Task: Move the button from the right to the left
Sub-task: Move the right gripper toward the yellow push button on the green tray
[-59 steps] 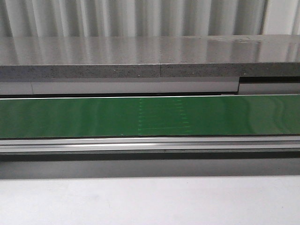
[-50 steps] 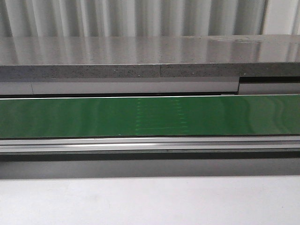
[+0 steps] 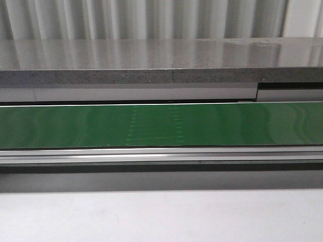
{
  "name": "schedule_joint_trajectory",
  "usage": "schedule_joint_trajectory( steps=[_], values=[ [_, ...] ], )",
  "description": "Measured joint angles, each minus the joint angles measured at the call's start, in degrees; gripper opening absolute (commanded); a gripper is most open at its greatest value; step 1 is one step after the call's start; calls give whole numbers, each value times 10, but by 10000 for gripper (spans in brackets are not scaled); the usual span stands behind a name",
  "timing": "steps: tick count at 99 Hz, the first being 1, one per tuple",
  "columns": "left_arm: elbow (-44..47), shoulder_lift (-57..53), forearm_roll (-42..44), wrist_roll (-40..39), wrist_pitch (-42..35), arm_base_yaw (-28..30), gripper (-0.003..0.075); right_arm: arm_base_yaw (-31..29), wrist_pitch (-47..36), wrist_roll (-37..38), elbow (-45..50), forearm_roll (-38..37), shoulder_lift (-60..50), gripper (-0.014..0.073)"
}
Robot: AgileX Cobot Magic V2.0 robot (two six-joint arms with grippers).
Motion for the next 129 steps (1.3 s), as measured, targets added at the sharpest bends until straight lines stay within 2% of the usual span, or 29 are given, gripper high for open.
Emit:
schedule_joint_trajectory(
  steps=[42, 65, 88, 101, 115, 129],
  values=[
    [0, 0, 0, 0, 0, 0, -20, 0, 6, 0, -3, 0, 0, -66],
    [0, 0, 0, 0, 0, 0, -20, 0, 70, 0, -100, 0, 13, -66],
    [0, 0, 0, 0, 0, 0, -20, 0, 220, -1, -232, 0, 121, -66],
    [0, 0, 0, 0, 0, 0, -20, 0, 304, -41, -289, 5, 210, -66],
    [0, 0, 0, 0, 0, 0, -20, 11, 331, -88, -324, 41, 284, -66],
    [0, 0, 0, 0, 0, 0, -20, 15, 343, -93, -342, 55, 345, -65]
  ],
)
